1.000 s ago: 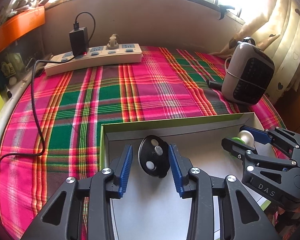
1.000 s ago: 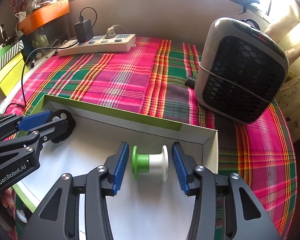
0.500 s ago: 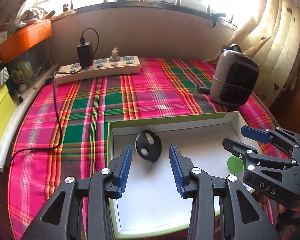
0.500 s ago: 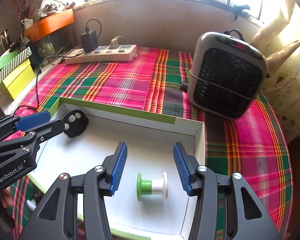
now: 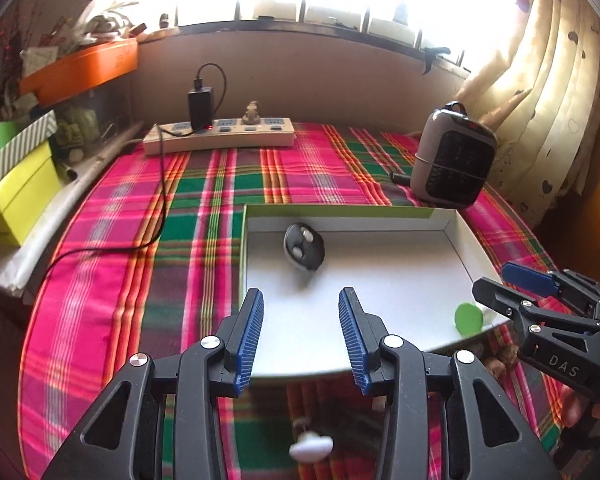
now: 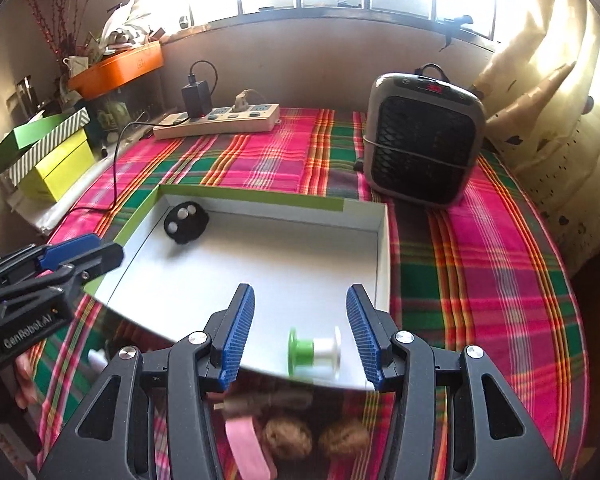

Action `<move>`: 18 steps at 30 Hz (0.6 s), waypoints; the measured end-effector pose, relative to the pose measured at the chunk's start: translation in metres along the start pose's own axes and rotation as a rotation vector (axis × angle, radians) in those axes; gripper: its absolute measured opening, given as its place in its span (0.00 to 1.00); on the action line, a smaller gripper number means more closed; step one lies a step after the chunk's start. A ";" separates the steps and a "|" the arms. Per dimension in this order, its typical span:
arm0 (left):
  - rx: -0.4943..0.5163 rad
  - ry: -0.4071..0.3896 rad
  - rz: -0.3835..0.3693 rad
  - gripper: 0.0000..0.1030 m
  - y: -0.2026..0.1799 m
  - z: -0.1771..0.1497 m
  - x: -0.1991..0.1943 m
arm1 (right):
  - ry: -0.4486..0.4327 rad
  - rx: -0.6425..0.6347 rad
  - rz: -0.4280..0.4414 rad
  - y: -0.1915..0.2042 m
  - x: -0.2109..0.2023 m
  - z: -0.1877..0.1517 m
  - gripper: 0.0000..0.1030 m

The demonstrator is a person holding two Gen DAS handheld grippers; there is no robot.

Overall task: Organize objects
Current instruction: 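Open the right gripper to drop the spool while the left gripper releases the puck in the tray, then withdraw both grippers from the tray toward the walnuts and white knob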

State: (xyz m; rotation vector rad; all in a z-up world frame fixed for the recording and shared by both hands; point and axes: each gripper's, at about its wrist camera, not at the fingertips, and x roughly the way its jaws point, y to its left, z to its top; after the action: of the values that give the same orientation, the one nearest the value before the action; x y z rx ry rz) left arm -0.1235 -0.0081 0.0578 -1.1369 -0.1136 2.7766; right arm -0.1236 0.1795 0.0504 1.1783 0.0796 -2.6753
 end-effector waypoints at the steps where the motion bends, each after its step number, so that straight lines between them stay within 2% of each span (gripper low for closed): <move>1: -0.012 -0.004 0.000 0.37 0.003 -0.004 -0.004 | -0.003 0.000 -0.003 -0.001 -0.002 -0.003 0.48; 18: -0.068 0.023 -0.012 0.39 0.029 -0.047 -0.025 | -0.034 0.050 -0.022 -0.015 -0.033 -0.047 0.48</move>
State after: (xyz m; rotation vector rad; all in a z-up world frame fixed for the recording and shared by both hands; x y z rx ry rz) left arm -0.0753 -0.0399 0.0380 -1.1789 -0.2137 2.7679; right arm -0.0712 0.2069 0.0425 1.1530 0.0204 -2.7308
